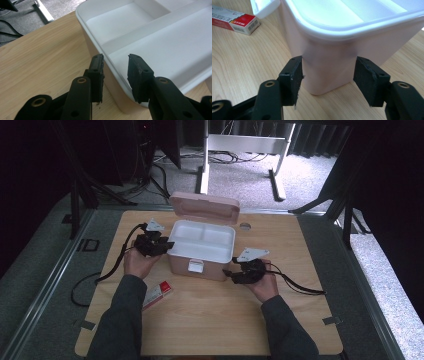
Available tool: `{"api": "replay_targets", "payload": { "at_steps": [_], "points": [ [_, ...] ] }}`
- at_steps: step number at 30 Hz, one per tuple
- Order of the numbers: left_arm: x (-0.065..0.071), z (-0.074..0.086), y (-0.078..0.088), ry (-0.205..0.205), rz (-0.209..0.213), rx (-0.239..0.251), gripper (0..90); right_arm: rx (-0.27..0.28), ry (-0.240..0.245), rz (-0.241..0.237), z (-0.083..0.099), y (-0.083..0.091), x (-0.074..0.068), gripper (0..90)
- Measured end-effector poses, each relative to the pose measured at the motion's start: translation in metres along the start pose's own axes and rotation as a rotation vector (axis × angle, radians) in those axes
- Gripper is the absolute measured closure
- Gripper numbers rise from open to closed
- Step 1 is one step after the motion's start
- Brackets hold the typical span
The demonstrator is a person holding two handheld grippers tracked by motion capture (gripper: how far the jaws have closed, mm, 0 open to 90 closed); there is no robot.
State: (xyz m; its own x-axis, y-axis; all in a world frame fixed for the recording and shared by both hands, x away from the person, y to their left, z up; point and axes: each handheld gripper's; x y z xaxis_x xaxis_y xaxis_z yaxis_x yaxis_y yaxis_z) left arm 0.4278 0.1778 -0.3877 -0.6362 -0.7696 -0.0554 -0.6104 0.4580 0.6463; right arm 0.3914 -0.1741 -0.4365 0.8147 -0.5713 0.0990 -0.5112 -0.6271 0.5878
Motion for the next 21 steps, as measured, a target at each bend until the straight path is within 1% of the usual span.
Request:
{"api": "replay_targets", "payload": {
  "at_steps": [2, 3, 5, 6, 8, 10, 12, 14, 15, 17, 19, 21],
  "points": [
    [-0.003, 0.002, 0.007, -0.001, 0.021, 0.011, 70.4, -0.002, 0.000, 0.003, -0.002, -0.002, 0.000, 42.6],
    [-0.004, 0.003, 0.011, -0.004, 0.024, 0.014, 72.7, 0.000, -0.007, 0.001, -0.003, -0.003, 0.000, 45.4],
    [-0.005, 0.004, 0.016, -0.011, 0.009, 0.011, 76.1, -0.002, -0.026, 0.006, -0.003, -0.004, 0.002, 48.1],
    [-0.005, 0.004, 0.017, -0.009, -0.001, 0.008, 77.0, -0.004, -0.040, 0.011, -0.004, -0.005, 0.003, 49.5],
    [-0.007, 0.004, 0.017, -0.006, -0.006, 0.003, 76.9, -0.002, -0.058, 0.012, -0.004, -0.007, 0.004, 49.7],
    [-0.008, 0.002, 0.014, -0.013, -0.020, -0.009, 75.5, -0.002, -0.065, 0.010, -0.004, -0.008, 0.005, 48.4],
    [-0.009, -0.002, 0.006, -0.033, -0.039, -0.039, 68.8, 0.003, -0.067, 0.014, -0.004, -0.008, 0.004, 47.1],
    [-0.010, -0.006, -0.003, -0.034, -0.053, -0.059, 62.0, 0.006, -0.064, 0.011, -0.003, -0.008, 0.003, 45.8],
    [-0.012, -0.008, -0.006, -0.021, -0.055, -0.054, 61.4, 0.009, -0.061, 0.008, -0.003, -0.008, 0.002, 45.7],
    [-0.018, -0.011, -0.010, 0.014, -0.049, -0.042, 63.5, 0.013, -0.063, 0.006, -0.004, -0.008, 0.003, 45.7],
    [-0.021, -0.013, -0.013, 0.025, -0.048, -0.056, 65.4, 0.019, -0.070, -0.003, -0.005, -0.007, 0.003, 46.2],
    [-0.022, -0.013, -0.015, 0.033, -0.042, -0.065, 64.3, 0.022, -0.068, -0.019, -0.006, -0.009, 0.004, 47.8]
  ]
}}
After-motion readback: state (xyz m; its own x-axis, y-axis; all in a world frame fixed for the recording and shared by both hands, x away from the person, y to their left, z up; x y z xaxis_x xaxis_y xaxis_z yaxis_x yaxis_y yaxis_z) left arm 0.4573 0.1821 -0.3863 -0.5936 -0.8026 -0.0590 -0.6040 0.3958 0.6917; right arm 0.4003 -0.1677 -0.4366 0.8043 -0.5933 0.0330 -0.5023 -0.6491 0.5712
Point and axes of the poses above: each handheld gripper's, and its own axes: y roughly backward along the jaws, z roughly out of its underside, x roughly to its right, and after that the axes turned 1 degree about -y, right-handed
